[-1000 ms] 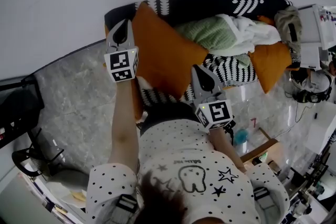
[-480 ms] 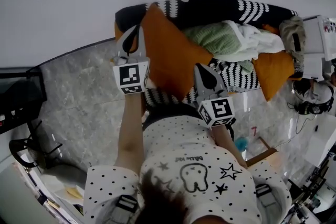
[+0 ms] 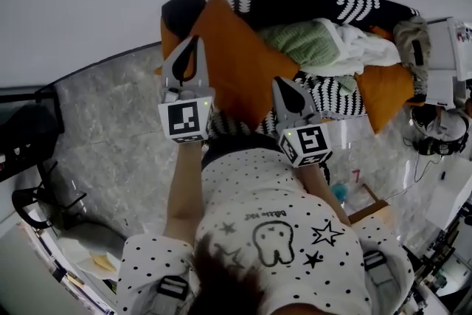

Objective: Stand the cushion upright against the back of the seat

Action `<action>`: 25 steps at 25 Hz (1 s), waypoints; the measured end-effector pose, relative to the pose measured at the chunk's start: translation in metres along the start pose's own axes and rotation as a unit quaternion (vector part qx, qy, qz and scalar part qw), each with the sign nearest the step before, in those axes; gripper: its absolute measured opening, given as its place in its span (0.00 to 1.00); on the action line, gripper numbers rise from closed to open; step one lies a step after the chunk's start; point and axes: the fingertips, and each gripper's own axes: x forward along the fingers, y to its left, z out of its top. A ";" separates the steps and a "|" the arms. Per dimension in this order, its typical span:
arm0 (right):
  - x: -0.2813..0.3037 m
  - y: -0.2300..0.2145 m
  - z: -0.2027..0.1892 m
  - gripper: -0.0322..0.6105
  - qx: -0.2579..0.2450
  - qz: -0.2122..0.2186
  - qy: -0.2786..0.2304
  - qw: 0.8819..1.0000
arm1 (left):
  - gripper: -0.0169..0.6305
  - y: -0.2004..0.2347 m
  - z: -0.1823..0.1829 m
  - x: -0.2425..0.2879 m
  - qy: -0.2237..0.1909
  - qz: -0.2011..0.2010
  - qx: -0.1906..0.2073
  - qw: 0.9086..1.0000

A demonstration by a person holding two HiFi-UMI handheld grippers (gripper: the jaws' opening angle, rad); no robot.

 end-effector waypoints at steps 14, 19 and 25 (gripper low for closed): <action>-0.005 0.043 0.000 0.05 -0.017 0.020 0.004 1.000 | 0.03 -0.020 0.010 -0.075 0.016 -0.020 -0.040 0.999; -0.007 0.045 -0.004 0.05 -0.023 0.024 0.008 0.999 | 0.03 -0.028 0.007 -0.090 0.025 -0.027 -0.045 0.998; -0.012 0.047 -0.010 0.05 -0.026 0.026 0.011 0.999 | 0.03 -0.039 -0.002 -0.105 0.035 -0.040 -0.045 0.998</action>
